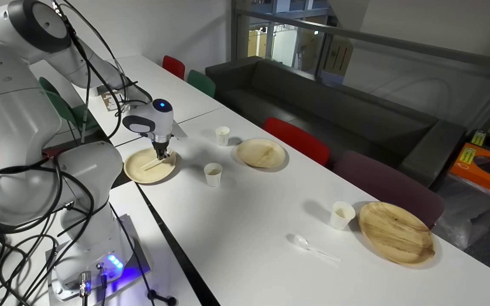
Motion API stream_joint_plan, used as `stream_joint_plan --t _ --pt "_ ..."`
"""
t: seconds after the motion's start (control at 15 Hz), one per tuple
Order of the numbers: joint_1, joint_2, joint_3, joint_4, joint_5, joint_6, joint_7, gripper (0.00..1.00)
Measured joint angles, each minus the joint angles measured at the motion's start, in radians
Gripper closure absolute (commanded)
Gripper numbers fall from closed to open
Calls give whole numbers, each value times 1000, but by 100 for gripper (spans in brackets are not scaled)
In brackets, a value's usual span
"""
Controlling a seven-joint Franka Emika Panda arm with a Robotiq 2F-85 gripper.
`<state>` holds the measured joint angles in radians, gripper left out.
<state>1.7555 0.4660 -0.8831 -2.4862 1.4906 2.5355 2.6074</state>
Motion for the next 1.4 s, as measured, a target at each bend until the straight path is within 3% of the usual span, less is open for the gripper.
stream_joint_plan --t 0.53,0.6,0.73,1.2,1.4 --pt "-8 32 17 0 37 -18 0 97" --pt "-9 37 19 1 37 -29 0 64" --pt "-12 48 28 4 35 -57 0 58" --pt "1 49 30 6 36 -55 0 6" --pt "38 47 29 0 36 28 0 0"
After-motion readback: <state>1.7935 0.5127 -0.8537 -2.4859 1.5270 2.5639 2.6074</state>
